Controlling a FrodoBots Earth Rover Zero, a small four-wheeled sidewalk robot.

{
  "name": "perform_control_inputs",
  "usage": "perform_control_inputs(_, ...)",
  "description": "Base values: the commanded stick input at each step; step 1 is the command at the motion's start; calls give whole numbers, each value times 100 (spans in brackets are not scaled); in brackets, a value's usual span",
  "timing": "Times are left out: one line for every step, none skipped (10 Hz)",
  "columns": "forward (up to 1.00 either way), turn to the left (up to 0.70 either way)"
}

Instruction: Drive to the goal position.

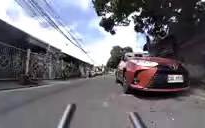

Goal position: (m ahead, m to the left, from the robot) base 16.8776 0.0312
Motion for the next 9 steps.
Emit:
perform_control_inputs(100,0)
perform_control_inputs(100,0)
perform_control_inputs(100,0)
perform_control_inputs(100,0)
perform_control_inputs(100,0)
perform_control_inputs(100,0)
perform_control_inputs(100,0)
perform_control_inputs(100,0)
perform_control_inputs(100,-20)
